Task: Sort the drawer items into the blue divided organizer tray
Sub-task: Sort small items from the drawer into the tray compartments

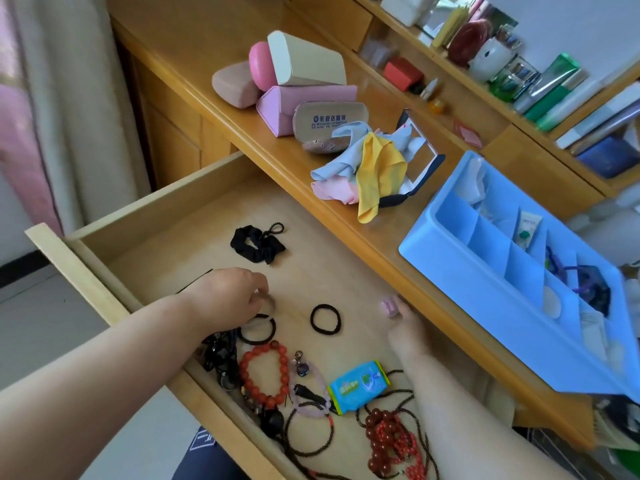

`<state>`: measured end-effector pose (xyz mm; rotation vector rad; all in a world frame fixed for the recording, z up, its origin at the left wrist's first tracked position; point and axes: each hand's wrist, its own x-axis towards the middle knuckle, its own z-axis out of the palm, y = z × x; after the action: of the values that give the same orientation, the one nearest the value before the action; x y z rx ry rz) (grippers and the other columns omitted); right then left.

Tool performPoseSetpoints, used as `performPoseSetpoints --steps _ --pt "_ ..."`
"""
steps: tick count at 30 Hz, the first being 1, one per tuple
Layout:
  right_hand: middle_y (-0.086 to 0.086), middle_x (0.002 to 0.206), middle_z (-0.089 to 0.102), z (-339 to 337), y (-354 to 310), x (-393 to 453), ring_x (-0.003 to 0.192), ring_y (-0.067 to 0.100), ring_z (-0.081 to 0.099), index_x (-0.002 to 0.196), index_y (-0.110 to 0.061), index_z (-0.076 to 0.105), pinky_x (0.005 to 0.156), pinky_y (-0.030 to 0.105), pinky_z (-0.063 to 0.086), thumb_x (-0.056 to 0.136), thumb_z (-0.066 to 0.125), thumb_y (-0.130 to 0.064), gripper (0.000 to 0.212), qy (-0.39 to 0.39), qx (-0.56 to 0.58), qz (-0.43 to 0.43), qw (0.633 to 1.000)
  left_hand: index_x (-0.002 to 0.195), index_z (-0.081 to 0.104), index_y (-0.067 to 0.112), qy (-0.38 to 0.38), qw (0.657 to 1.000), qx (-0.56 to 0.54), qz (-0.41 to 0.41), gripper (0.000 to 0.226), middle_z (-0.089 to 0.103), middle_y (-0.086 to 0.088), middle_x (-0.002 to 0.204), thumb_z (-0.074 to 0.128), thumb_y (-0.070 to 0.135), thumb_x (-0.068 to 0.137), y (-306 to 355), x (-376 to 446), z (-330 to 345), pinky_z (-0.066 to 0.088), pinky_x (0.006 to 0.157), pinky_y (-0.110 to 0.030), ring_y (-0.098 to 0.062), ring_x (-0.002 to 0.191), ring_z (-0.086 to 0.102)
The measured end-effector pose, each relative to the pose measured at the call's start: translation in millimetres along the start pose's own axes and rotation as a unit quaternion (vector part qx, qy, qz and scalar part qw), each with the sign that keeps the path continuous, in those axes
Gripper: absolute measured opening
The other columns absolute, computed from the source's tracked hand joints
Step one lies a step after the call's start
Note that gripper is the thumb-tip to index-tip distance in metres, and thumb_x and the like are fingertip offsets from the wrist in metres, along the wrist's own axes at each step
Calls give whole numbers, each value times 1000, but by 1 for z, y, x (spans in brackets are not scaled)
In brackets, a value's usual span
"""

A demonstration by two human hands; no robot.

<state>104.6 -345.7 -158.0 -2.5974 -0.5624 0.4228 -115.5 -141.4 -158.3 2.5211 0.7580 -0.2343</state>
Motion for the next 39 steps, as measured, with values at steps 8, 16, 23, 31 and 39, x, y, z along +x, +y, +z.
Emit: performPoseSetpoints --steps 8,16,23,31,39 --pt "-20 121 55 4 26 -60 98 -3 58 132 -41 49 78 12 44 96 44 -33 38 -47 -196 -197 960 111 61 30 8 999 -5 32 24 63 13 103 42 32 96 12 -6 2 48 77 -22 -8 88 59" --pt "-1 77 61 -28 42 -68 62 11 57 109 -17 60 48 21 46 90 60 -11 20 -140 311 125 932 124 56 30 4 990 -35 136 33 54 12 113 55 27 91 108 -7 29 39 72 -16 -3 86 53" --pt "23 79 60 -66 75 -91 66 28 56 105 -1 54 59 35 45 89 41 13 25 -187 660 334 647 137 42 32 -85 980 131 120 46 33 0 140 48 15 94 163 21 67 49 87 -42 -30 108 56" --pt "31 88 62 -88 95 -90 75 37 61 112 -4 51 71 47 47 91 31 20 37 -210 573 262 747 126 42 32 -39 987 81 133 40 46 25 107 55 33 88 175 -8 23 41 81 -18 2 87 51" --pt "4 83 67 -145 55 -98 60 -3 52 96 -25 45 65 13 41 90 42 -5 21 -216 250 -90 940 104 57 37 107 922 -235 289 35 69 7 91 72 16 79 260 -24 -85 50 73 -14 -11 73 65"
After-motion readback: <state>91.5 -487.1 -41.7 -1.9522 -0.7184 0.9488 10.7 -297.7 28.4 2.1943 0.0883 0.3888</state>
